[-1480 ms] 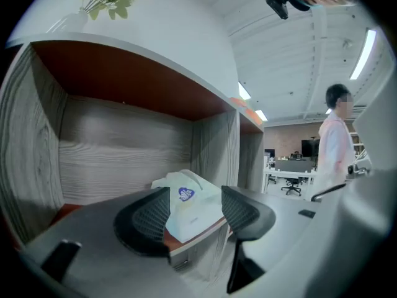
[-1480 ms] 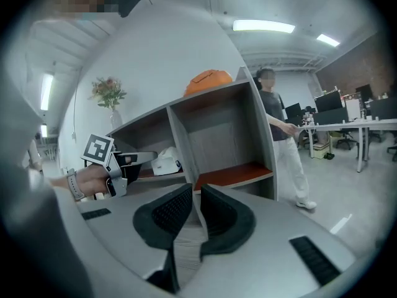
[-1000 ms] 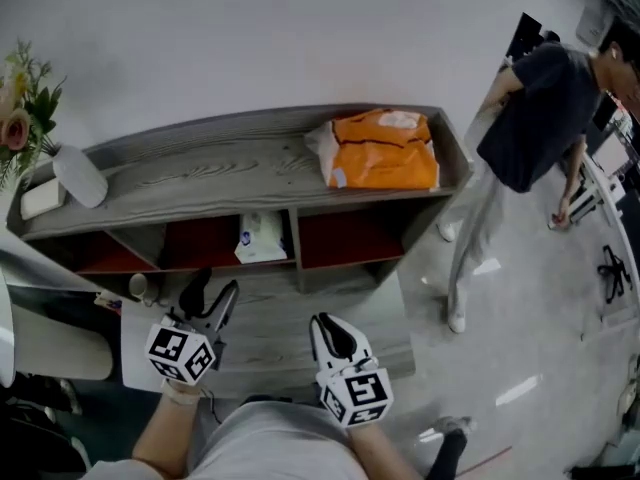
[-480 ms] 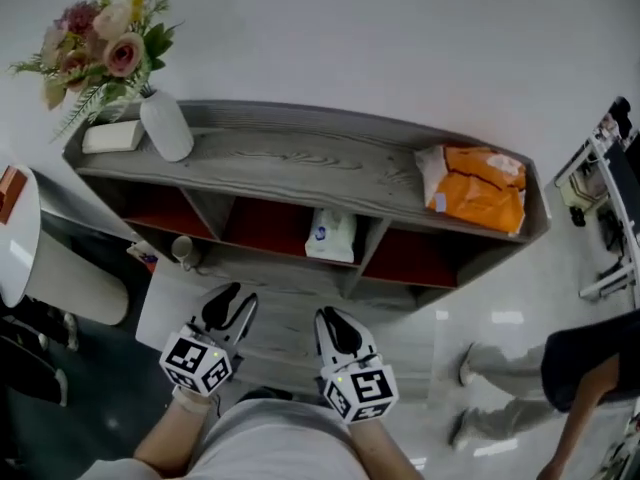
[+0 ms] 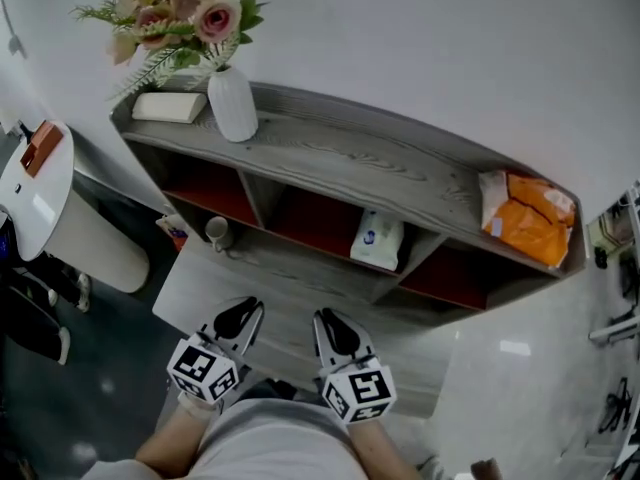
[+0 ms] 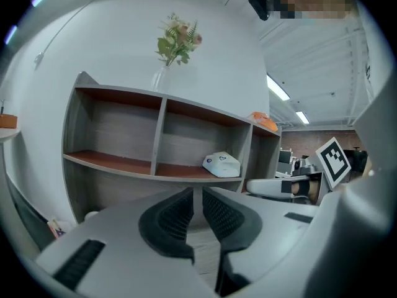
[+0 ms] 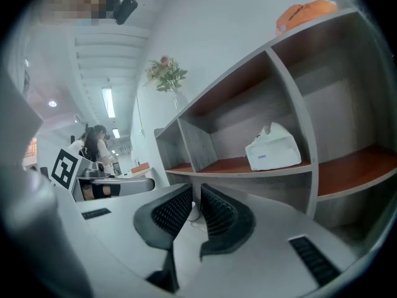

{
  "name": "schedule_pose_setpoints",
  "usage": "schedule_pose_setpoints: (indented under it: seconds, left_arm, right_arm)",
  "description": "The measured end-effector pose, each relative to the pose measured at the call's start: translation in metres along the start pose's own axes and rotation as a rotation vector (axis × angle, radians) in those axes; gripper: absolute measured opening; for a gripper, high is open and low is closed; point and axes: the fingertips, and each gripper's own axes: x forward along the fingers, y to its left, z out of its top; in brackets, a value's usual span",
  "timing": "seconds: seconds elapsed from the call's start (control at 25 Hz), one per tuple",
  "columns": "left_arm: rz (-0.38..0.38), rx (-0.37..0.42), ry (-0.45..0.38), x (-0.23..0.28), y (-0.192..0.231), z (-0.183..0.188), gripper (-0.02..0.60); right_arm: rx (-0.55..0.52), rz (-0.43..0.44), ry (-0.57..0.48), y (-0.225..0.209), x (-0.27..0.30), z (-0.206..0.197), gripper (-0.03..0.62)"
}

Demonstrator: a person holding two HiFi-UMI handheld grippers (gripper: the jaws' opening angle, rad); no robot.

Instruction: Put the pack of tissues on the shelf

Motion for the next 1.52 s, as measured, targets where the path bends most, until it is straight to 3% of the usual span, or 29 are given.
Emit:
schedule_pose_setpoints:
  seconds: [0.56,1.52]
  left_arm:
    - [-0.029,-0.035,-0.001,-0.007,-0.001,-0.005,0.023]
    - [-0.069,-0.051,0.016,0.007,-0.005,-0.006,0.017]
  right_arm:
    - [-0.013,0.040,0.014,0.010,0.009,-0.005,0.051]
    - [-0.019,0.002,-0.002,-0.006,0.003,0.001,0.046]
